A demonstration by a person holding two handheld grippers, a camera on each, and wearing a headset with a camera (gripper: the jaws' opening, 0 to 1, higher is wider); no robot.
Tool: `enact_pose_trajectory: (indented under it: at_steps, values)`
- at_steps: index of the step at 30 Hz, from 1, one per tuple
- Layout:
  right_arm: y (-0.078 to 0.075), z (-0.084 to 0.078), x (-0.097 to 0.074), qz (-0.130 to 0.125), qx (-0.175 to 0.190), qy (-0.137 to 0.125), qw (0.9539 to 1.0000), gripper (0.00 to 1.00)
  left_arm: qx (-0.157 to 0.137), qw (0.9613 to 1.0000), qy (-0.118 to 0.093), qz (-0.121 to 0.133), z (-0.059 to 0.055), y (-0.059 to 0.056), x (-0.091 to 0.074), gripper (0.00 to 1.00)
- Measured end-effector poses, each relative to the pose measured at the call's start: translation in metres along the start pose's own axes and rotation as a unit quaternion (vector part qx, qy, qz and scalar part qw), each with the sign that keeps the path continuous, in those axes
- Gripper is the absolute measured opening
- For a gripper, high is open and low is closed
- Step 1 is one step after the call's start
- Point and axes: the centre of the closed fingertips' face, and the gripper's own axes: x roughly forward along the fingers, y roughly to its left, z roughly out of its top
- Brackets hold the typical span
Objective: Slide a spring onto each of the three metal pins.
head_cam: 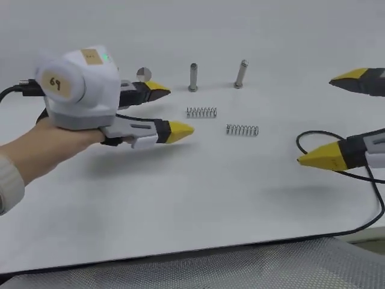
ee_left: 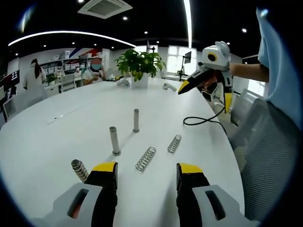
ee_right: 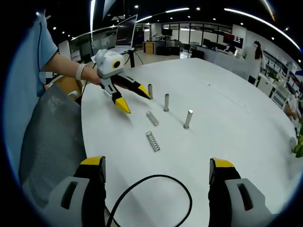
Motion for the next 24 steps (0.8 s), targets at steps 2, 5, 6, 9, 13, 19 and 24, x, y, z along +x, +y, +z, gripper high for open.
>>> enact_pose_trajectory:
  at_steps: [2,5,6,9,13,19,24]
  values:
    - [0.001,0.000,0.000,0.000,0.002,-0.001,1.0000,0.89,-0.005,1.0000,0.001,0.002,-0.002,0.001,0.004,0.44]
    - [0.003,0.000,0.001,0.001,0.005,-0.002,1.0000,0.89,-0.004,1.0000,0.001,0.002,-0.003,0.001,0.009,0.41]
    - [0.004,0.000,0.001,0.003,0.005,-0.001,1.0000,0.89,-0.001,1.0000,0.002,0.002,-0.004,0.000,0.011,0.40]
    - [0.005,0.000,0.002,0.005,0.006,-0.001,1.0000,0.89,-0.002,1.0000,0.005,0.002,-0.007,0.001,0.017,0.37]
    - [0.005,0.000,0.003,0.005,0.008,-0.001,1.0000,0.88,0.001,1.0000,0.008,0.005,-0.009,0.003,0.023,0.31]
    - [0.000,-0.002,0.001,0.004,0.008,0.001,1.0000,0.88,0.009,0.9998,0.017,0.011,-0.015,0.009,0.028,0.22]
    - [-0.001,-0.003,0.000,0.003,0.011,0.002,0.9999,0.87,0.013,0.9996,0.024,0.007,-0.018,0.009,0.030,0.17]
